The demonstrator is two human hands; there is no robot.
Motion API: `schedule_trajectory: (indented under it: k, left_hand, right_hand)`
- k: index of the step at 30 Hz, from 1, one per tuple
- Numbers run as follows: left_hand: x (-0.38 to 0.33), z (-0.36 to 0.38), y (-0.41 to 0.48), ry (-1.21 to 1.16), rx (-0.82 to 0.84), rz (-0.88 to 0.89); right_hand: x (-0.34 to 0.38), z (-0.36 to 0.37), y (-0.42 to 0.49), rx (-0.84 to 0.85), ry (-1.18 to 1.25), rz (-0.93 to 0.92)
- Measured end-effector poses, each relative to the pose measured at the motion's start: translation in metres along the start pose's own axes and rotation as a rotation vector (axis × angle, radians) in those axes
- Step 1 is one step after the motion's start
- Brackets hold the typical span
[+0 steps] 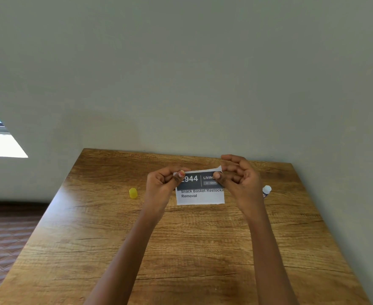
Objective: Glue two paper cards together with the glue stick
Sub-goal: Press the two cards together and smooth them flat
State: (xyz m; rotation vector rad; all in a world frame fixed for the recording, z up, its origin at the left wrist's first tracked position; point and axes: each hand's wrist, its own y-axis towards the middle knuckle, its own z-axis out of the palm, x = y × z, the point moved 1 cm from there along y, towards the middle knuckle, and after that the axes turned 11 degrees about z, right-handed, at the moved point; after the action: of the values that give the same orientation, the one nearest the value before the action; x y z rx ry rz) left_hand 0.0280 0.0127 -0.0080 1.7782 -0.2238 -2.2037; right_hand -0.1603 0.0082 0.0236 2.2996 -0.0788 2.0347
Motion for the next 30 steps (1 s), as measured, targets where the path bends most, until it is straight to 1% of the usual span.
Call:
schedule_trajectory:
  k: [11, 20, 30]
  left_hand:
    - [0.003, 0.001, 0.000, 0.013, -0.011, -0.021]
    - [0.003, 0.002, 0.000, 0.018, -0.033, -0.005]
    - [0.002, 0.002, -0.001, 0.033, -0.036, -0.014]
  right_hand:
    - [-0.006, 0.000, 0.001, -0.006, -0.018, -0.013]
    - [-0.010, 0.000, 0.004, -0.032, -0.069, -0.014]
    - [-0.008, 0.001, 0.001, -0.036, -0.032, -0.011]
